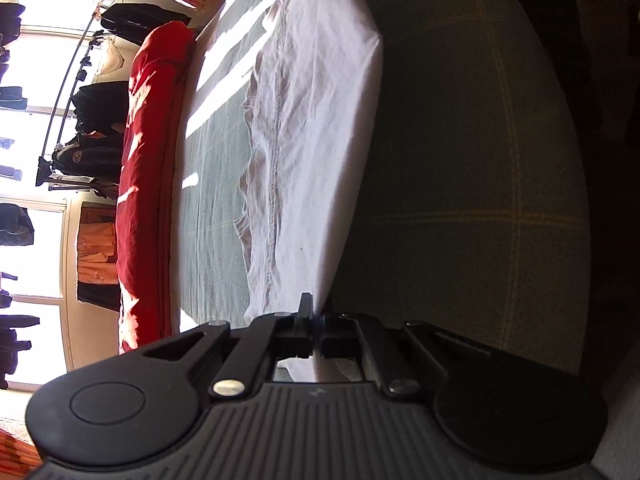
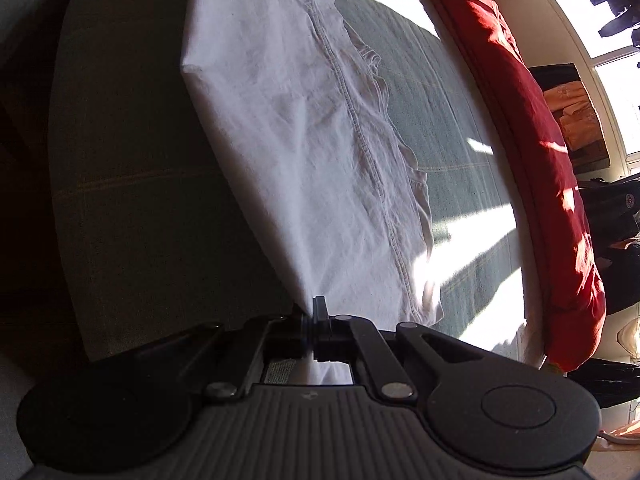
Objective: Fold clothes
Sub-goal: 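Lift the edge with both tools and fold it over the shirt, then lower the folded edge and open both tools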
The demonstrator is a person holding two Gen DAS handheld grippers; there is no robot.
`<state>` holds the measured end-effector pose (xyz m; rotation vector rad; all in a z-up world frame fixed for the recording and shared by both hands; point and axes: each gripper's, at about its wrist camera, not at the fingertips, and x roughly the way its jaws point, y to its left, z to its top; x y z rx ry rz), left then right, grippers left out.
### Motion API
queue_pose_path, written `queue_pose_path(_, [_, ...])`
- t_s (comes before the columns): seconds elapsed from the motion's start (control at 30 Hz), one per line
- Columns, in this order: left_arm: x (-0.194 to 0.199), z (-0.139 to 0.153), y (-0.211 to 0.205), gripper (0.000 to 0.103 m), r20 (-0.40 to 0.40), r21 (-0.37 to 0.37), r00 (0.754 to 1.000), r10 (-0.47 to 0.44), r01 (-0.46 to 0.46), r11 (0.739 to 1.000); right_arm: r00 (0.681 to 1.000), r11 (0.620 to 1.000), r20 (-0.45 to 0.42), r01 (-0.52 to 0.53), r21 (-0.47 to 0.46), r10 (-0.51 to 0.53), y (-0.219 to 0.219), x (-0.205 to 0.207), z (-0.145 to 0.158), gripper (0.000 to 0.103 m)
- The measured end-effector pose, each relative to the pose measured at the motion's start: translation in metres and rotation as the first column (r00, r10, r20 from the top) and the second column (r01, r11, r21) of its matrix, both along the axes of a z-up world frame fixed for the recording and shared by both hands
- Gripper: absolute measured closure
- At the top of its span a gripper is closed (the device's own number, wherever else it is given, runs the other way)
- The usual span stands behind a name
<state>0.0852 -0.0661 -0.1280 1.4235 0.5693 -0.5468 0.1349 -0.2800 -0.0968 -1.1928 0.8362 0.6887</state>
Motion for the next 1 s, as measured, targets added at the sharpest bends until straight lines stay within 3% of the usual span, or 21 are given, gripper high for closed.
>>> queue_pose_path(0.3, [-0.029,-0.003,-0.005,0.102,-0.055,-0.047,0.998,0.043,-0.045,0.998,0.998,0.999,-0.045,0.035,0.018,-0.034,-0.001,-0.048,-0.013,0.1])
queue_pose_path(0.4, [-0.032,-0.004,-0.004,0.093,-0.117,-0.048,0.99,0.075,-0.081,0.996,0.992,0.996,-0.104,0.08,0.031,-0.077,-0.005,-0.045,-0.019,0.093])
queue_pose_path(0.43, [-0.035,-0.001,-0.001,0.091,-0.145,-0.053,0.986,0.08,-0.088,0.995,0.988,0.995,-0.128,0.093,0.038,-0.087,-0.008,-0.046,-0.02,0.088])
queue_pose_path(0.53, [-0.044,0.008,0.01,0.091,-0.204,-0.054,0.972,0.113,-0.127,0.99,0.977,0.992,-0.182,0.119,0.051,-0.108,-0.021,-0.052,-0.018,0.087])
queue_pose_path(0.63, [-0.034,0.028,0.023,0.091,-0.282,-0.119,0.937,0.208,-0.249,0.961,0.959,0.98,-0.242,0.176,0.097,-0.149,-0.038,-0.056,-0.007,0.087])
queue_pose_path(0.7, [-0.014,0.049,0.028,0.091,-0.343,-0.219,0.896,0.283,-0.369,0.903,0.932,0.947,-0.304,0.262,0.185,-0.198,-0.041,-0.045,-0.005,0.087])
queue_pose_path(0.8, [0.023,0.073,0.029,0.089,-0.459,-0.381,0.82,0.341,-0.529,0.758,0.877,0.866,-0.405,0.396,0.306,-0.258,-0.043,-0.026,-0.002,0.085])
queue_pose_path(0.87, [0.042,0.075,0.026,0.076,-0.535,-0.453,0.777,0.332,-0.596,0.663,0.833,0.792,-0.475,0.483,0.374,-0.284,-0.044,-0.013,-0.001,0.085])
queue_pose_path(0.97, [0.051,0.059,0.013,0.071,-0.588,-0.496,0.741,0.323,-0.646,0.58,0.757,0.656,-0.579,0.606,0.451,-0.301,-0.047,0.005,0.002,0.085])
queue_pose_path(1.0, [0.054,0.051,0.01,0.07,-0.617,-0.49,0.719,0.321,-0.67,0.559,0.73,0.604,-0.613,0.644,0.47,-0.301,-0.047,0.012,0.003,0.085])
